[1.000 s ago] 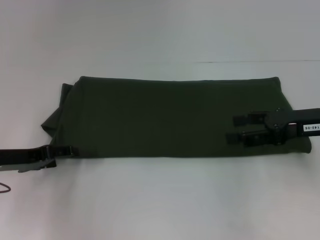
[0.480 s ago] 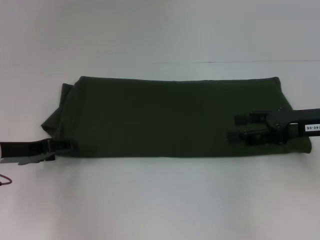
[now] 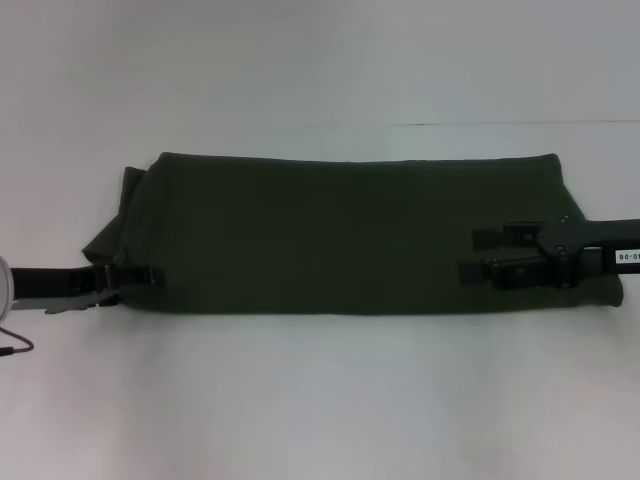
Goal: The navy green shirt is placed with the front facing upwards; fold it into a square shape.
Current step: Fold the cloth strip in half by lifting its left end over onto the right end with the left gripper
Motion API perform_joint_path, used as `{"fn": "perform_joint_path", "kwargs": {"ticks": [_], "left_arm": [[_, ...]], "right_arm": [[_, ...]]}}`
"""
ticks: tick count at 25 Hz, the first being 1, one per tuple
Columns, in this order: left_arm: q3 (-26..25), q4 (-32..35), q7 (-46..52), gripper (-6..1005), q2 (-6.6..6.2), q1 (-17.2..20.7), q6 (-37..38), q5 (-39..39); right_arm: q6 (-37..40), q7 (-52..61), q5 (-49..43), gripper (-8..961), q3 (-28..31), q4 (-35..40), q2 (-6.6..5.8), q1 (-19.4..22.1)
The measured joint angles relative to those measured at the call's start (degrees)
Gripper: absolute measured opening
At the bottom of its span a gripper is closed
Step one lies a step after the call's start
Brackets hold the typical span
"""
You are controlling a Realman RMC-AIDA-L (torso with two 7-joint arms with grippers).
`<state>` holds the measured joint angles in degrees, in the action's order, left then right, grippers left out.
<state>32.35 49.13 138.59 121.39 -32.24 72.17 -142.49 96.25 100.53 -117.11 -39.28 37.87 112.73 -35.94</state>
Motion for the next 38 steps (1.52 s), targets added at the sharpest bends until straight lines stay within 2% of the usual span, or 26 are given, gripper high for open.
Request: {"fn": "perform_joint_path", "kwargs": {"ticks": [11,20,30,36,38], "left_arm": [[-0.03,-0.17,0.00,874,-0.10,-0.91,-0.31,0.14],[-0.43,-0.09,0.00,736,-0.17,-0.54,-3.30,0.39],[-0.28,-0.17,0.00,289,-0.06,-0.59,-3.98,0.03],[-0.66,1.08,-0.03,54,0.33,1.39,-3.40,1.00],[-0.71,2.08,-0.25,41,0.53,2.75,-3.12,2.11]], "right_arm": [[-0.23,0.01,0.05,879,0.00,0.00,0.00,0.34],[-0.28,0.01,0.05,871,0.00,0.00,0.00,0.35],[-0.27,0.10,0.07,863,0.00,0.01,0.09,0.35],[-0.65,-0.05,0.12,858,0.15,-0.29,0.28,0.32],[-0.79,-0.07,0.14,856,0.47,-0.29,0.47,0.29]]}}
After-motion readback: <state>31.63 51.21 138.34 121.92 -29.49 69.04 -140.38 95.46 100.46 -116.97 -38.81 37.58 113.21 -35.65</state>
